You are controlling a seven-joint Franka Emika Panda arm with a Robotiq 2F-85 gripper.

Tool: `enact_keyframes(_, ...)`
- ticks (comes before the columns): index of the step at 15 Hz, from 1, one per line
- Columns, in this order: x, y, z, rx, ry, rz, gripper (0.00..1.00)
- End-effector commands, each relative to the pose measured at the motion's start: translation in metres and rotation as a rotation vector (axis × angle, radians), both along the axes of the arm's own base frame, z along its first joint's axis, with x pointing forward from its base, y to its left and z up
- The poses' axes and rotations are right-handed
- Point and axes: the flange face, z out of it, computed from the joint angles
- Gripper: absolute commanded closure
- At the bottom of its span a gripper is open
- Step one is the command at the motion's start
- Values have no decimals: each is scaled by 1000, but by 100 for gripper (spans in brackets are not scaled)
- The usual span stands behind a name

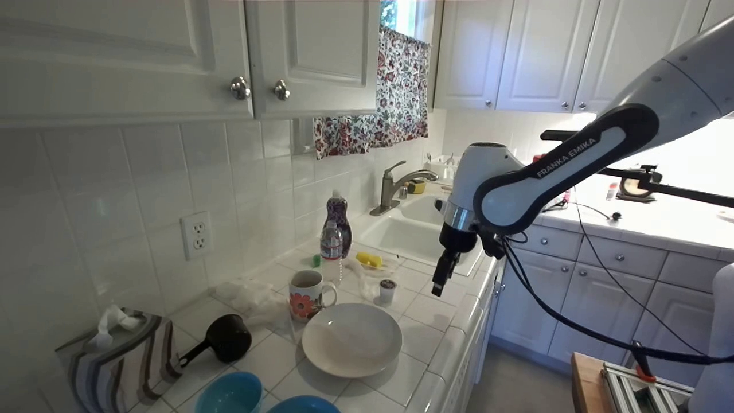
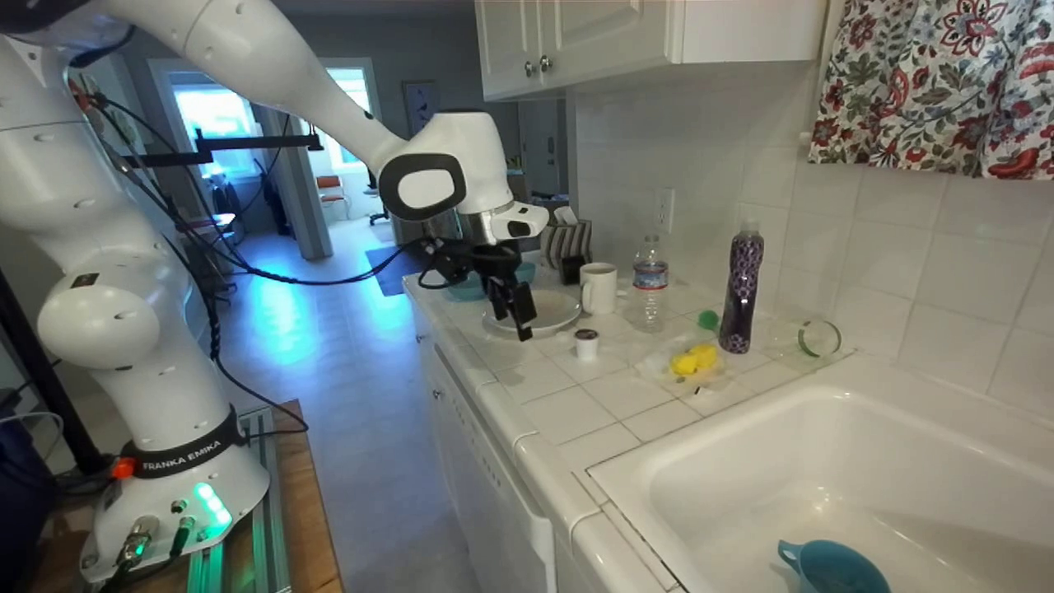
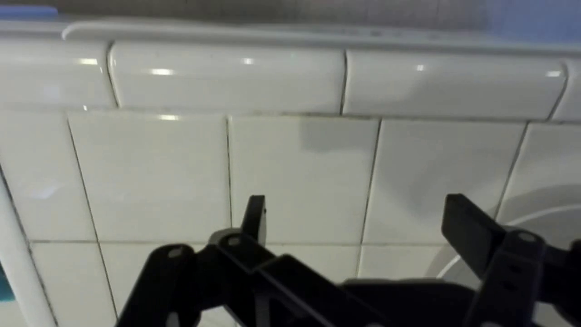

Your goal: Put the white object up right

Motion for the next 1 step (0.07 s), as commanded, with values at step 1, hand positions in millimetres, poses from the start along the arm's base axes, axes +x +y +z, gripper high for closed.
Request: enact_keyframes(1, -3, 1, 3, 7, 35, 3, 0)
